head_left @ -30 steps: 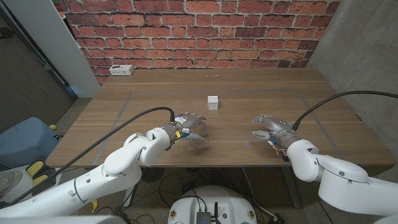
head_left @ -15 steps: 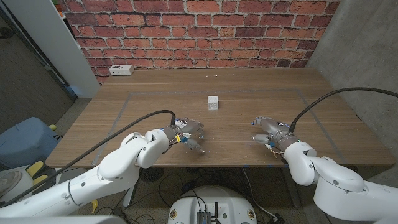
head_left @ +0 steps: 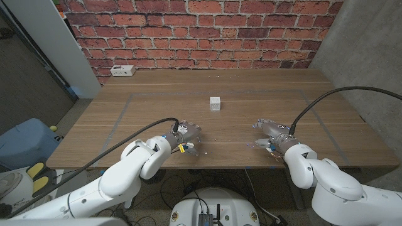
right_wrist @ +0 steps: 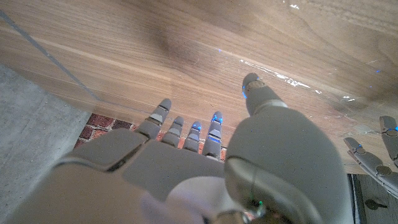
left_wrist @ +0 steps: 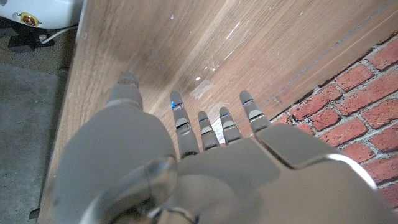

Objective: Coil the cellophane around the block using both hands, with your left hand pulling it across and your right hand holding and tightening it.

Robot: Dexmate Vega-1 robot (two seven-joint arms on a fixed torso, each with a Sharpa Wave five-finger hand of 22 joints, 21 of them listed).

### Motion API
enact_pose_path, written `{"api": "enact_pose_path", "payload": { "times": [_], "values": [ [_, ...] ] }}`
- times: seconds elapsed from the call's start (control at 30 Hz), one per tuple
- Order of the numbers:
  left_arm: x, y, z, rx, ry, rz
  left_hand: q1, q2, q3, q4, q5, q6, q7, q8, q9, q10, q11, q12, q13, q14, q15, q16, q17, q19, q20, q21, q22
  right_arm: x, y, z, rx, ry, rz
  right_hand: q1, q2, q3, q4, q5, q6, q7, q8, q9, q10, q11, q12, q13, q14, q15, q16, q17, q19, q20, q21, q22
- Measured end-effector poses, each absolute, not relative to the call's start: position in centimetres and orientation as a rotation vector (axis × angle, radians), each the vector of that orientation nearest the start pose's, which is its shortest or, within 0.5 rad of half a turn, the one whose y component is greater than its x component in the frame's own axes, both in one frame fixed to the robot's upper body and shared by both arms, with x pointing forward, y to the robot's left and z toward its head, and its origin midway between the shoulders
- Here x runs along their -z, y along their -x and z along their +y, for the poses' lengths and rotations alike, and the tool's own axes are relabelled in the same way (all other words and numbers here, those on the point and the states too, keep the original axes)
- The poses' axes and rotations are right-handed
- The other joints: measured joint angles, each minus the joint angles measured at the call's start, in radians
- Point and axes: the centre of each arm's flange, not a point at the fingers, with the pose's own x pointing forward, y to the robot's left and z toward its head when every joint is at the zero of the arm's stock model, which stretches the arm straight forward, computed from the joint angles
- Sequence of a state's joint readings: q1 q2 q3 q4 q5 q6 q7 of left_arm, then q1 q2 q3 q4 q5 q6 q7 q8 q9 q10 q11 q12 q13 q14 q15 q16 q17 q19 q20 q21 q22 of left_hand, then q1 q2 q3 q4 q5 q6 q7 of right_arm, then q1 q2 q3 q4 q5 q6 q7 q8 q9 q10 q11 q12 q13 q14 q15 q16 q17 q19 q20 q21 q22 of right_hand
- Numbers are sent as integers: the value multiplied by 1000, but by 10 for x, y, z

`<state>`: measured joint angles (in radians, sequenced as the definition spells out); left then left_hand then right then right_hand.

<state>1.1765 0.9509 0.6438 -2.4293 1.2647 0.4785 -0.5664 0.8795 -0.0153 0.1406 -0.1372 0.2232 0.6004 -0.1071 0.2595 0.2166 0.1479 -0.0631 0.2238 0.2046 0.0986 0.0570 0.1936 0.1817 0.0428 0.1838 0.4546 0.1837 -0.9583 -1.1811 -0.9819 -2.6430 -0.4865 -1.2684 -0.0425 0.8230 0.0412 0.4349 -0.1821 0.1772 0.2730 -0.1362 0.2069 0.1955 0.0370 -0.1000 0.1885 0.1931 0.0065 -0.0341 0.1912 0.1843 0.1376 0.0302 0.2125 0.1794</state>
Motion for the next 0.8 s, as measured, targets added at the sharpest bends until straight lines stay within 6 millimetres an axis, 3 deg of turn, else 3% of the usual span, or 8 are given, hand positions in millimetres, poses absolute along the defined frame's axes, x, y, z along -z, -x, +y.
{"api": "enact_pose_path", "payload": {
  "times": [0.5, 0.63, 0.8],
  "values": [
    [98, -439, 141, 34, -2079, -394, 29, 10, 9, -9, 0, 5, -5, 0, 5, 21, -14, 0, 0, 25, -25, 0, -5, 25, -9, 0, 0, 106, -418, -202, 43, 1473, -109, 30, 1, -5, 5, 0, -11, -11, -7, 2, -11, 0, 0, 0, -11, 0, 0, 0, 0, 0, -5, 0],
    [102, -444, 141, 21, -2096, -390, 47, 29, 13, -13, 0, 15, 0, 7, 4, 37, -19, 7, 0, 34, -26, 7, -5, 31, -8, 0, 0, 108, -418, -202, 44, 1474, -105, 30, 1, -5, 5, 0, -11, -11, -7, 2, -11, 0, 0, 0, -11, 0, 0, 0, 0, 0, -5, 0],
    [105, -451, 141, 9, -2101, -391, 104, 85, 56, -18, -18, 91, 13, 29, 3, 81, -32, 19, 0, 62, -42, 7, -5, 54, -10, -4, 0, 107, -418, -202, 50, 1474, -107, 30, 1, -9, 9, 0, -16, -5, -7, 2, -11, 0, 0, 0, -11, 0, 0, 0, -2, -2, -5, 0]
  ]
}}
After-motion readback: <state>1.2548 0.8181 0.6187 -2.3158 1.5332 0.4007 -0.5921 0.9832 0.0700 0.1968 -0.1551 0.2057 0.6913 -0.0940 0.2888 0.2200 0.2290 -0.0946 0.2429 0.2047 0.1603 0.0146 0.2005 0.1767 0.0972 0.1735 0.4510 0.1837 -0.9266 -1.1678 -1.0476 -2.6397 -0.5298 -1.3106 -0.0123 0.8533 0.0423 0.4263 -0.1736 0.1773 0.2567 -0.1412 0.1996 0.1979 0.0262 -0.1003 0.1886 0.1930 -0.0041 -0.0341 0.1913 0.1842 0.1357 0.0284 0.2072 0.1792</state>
